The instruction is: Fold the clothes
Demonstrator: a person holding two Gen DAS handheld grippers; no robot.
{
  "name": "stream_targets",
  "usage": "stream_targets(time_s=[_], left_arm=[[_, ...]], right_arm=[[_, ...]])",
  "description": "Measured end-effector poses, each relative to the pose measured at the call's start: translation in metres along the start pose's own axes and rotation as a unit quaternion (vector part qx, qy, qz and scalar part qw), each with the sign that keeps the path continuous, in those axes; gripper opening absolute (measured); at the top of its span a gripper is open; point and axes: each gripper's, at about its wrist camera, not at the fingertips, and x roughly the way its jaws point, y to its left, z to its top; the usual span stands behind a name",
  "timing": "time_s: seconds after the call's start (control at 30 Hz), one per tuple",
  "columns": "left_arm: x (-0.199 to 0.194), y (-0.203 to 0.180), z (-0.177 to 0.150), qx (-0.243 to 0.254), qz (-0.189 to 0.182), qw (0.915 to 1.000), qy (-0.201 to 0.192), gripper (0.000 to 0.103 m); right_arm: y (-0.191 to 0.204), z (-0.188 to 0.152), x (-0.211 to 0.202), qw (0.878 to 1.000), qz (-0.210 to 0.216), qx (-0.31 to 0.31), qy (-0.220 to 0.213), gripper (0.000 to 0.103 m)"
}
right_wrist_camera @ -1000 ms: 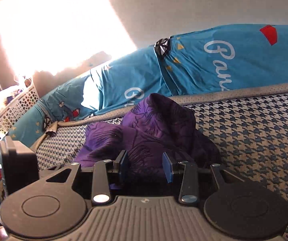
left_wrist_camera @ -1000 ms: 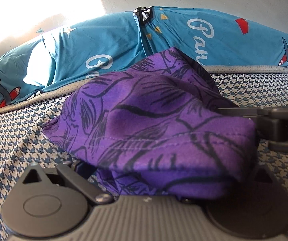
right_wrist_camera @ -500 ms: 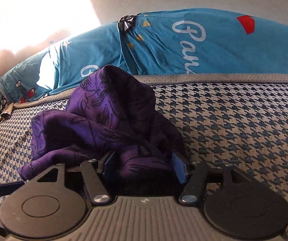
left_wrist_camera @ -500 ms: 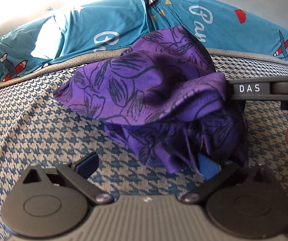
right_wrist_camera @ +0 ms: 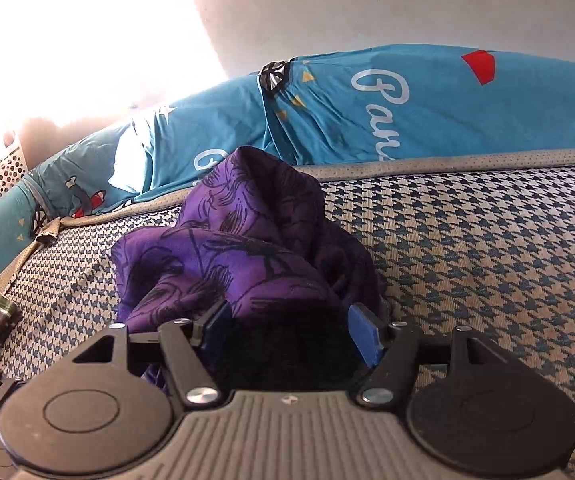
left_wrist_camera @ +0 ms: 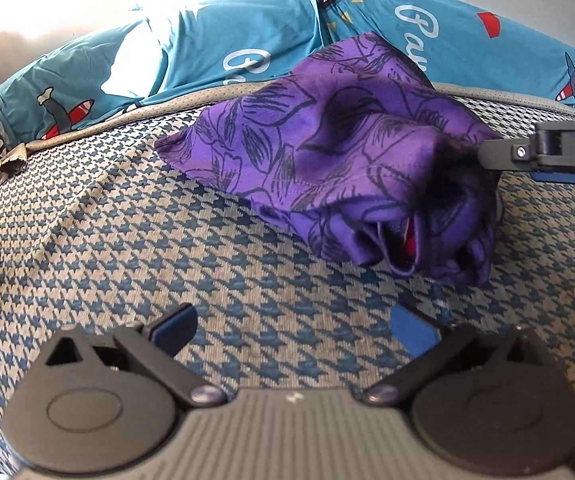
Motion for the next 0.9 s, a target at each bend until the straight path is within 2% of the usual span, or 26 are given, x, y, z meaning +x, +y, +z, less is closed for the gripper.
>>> stream_targets(time_s=[0.13,0.33,0.47,0.9], left_arm=[[-0.001,0.002,-0.011,-0.003,0.009,0.9999,0.011,0.103],[-0.004,0.008,-0.023,-0.013,0.023,0.9995,0.019,0.103],[-0.007,0.013,-0.031,-0.023,0.033,0.9989,0.023,0.103],[-0.016,0.012,-0.052,-0.032,0.038,0.9982,0.035,0.103]], right_arm=[[0.002,-0.018,-0.009,0.999,-0.032,-0.001,0.024,0.073],[0.003,-0.044,-0.011,0.996,-0.06,-0.002,0.066,0.074],[0.006,-0.059,-0.015,0.994,-0.063,0.0,0.088,0.074],[0.014,-0.088,-0.024,0.989,-0.081,0.008,0.12,0.075]])
